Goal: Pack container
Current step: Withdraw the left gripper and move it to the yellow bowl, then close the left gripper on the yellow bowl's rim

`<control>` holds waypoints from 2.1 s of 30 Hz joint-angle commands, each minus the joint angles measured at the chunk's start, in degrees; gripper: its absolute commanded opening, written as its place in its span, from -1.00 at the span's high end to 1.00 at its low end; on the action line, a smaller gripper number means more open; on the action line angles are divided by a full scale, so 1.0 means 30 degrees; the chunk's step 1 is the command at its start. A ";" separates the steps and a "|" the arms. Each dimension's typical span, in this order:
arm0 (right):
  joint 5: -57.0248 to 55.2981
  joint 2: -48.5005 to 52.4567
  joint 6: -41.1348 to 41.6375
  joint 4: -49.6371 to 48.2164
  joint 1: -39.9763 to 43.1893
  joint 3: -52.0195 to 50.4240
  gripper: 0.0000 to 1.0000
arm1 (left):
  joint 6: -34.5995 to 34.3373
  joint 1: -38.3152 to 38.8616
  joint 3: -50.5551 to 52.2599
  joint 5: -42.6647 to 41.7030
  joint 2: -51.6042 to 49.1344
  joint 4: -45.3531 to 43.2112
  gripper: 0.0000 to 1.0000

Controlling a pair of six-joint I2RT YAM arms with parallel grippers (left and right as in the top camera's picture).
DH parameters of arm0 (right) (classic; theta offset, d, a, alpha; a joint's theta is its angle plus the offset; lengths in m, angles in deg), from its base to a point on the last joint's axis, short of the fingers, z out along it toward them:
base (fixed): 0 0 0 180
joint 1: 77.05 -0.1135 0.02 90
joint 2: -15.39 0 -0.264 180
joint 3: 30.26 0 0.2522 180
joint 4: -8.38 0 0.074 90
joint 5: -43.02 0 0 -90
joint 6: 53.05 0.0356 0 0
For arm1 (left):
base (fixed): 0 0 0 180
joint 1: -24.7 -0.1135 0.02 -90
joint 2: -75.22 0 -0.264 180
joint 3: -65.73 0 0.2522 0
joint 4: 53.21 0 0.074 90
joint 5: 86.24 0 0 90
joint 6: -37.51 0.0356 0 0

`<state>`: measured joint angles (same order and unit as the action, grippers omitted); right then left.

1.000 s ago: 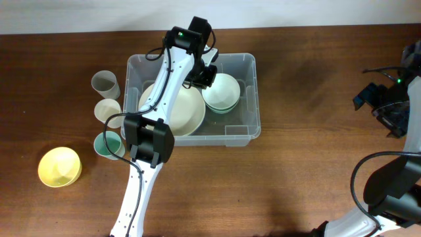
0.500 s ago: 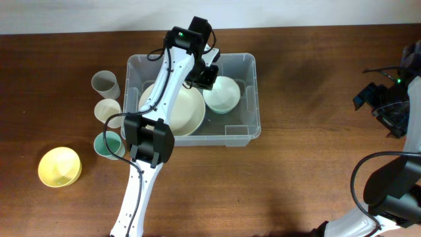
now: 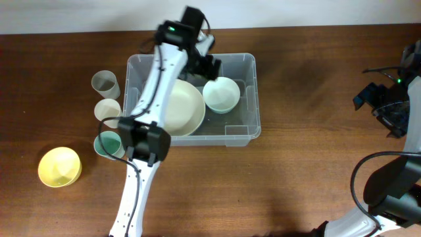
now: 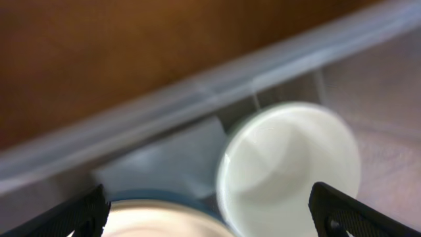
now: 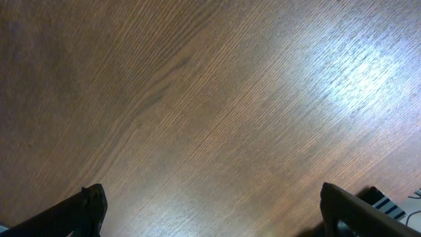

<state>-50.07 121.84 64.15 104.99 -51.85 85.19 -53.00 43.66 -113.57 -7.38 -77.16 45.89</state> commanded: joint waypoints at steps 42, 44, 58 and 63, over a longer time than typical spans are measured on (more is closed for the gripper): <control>-0.0036 0.0051 0.0080 0.0007 -0.0015 -0.0109 -0.98 | -1.2043 -1.8921 2.1201 0.5581 1.7449 0.1209 -0.99; -0.0036 0.0051 0.0080 0.0000 -0.0015 -0.0109 -0.98 | -1.2043 -1.9278 2.2993 0.5107 1.7449 -0.0044 -1.00; -0.0036 0.0051 0.0080 0.0000 -0.0015 -0.0109 -0.98 | -1.2990 -2.0895 3.2086 0.3723 1.7442 -0.6812 -0.99; -0.0036 0.0051 0.0080 0.0000 -0.0015 -0.0109 -0.98 | -1.4047 -2.1019 3.3346 0.4641 1.7442 -0.8225 -0.99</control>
<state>-50.07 121.84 64.15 105.02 -51.85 85.19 -92.41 -18.96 -16.24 4.95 -24.79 23.79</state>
